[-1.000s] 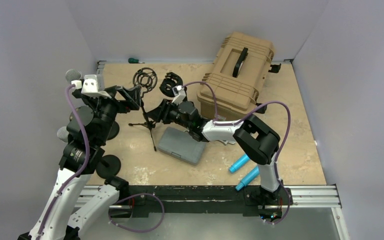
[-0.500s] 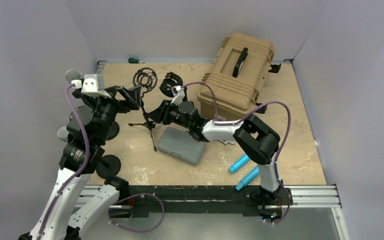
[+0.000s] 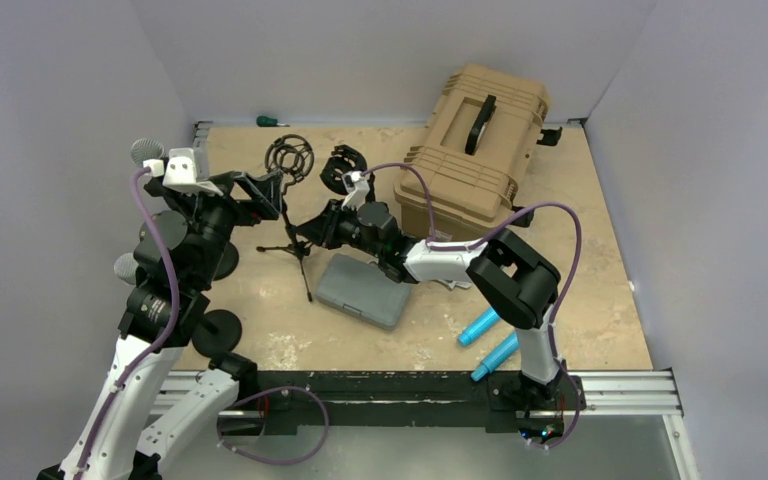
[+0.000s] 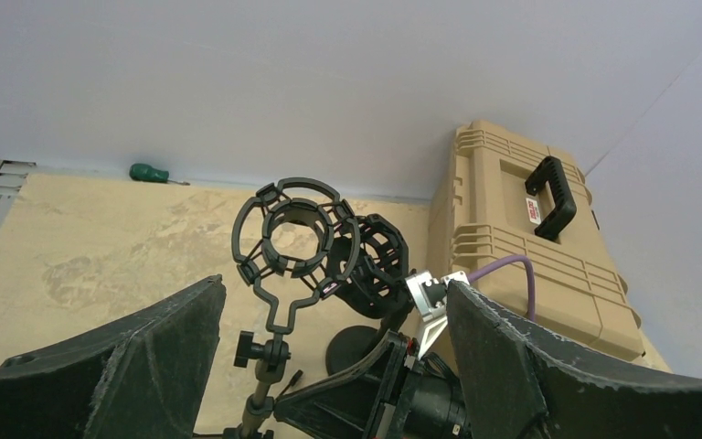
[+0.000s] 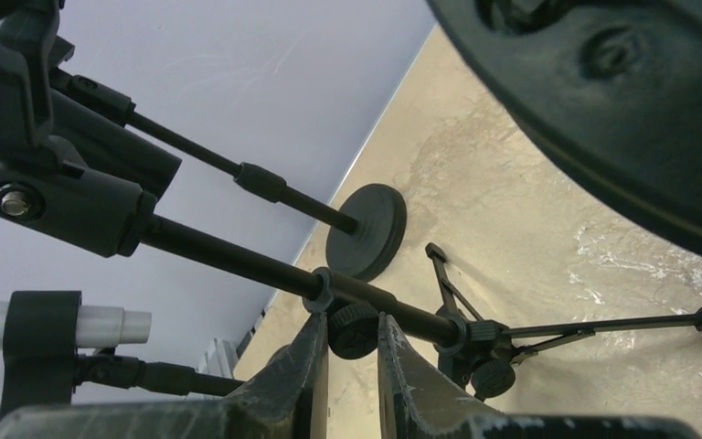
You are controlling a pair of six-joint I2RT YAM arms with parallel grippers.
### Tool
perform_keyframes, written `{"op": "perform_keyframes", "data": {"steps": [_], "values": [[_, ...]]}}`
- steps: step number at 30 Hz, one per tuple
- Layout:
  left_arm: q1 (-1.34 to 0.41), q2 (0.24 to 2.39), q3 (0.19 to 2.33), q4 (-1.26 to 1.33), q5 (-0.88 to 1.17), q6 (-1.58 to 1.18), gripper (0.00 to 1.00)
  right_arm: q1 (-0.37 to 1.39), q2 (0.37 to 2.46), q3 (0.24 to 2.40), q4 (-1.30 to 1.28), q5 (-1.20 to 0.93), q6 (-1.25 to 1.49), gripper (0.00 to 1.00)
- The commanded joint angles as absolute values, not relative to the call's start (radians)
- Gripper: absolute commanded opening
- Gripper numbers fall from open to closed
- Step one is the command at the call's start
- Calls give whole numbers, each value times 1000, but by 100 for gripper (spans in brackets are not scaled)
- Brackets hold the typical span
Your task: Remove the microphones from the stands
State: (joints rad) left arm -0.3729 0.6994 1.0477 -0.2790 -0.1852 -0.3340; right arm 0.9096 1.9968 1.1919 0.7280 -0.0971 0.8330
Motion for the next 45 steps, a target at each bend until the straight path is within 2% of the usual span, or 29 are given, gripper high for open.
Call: {"op": "perform_keyframes", "data": {"steps": [1,15,26,30,31,32,35,36,41,45], "values": [[-362,703,1082,-271,-169,-351,88,905,2002,1198,753,-54,764,0],[-360,703,1080,-268,-167,-353,88,1019,1984,1178,725,240,356,0],[-356,711,1078,-265,-161,-354,88,1131,1939,1236,653,493,-85,0],[-354,716,1078,-265,-157,-356,88,1108,1906,1281,559,449,28,0],[-353,717,1078,-265,-157,-357,88,1088,1896,1293,521,389,97,5],[-351,715,1078,-265,-155,-358,88,1071,1888,1291,511,332,156,18],[-350,716,1077,-265,-152,-362,88,1028,1867,1278,529,151,336,46],[-350,717,1077,-264,-151,-363,88,1009,1872,1283,529,109,385,50],[-350,720,1077,-264,-147,-365,88,925,1929,1353,496,-112,510,60],[-350,715,1077,-264,-149,-364,88,879,1969,1413,465,-229,523,60]]}}
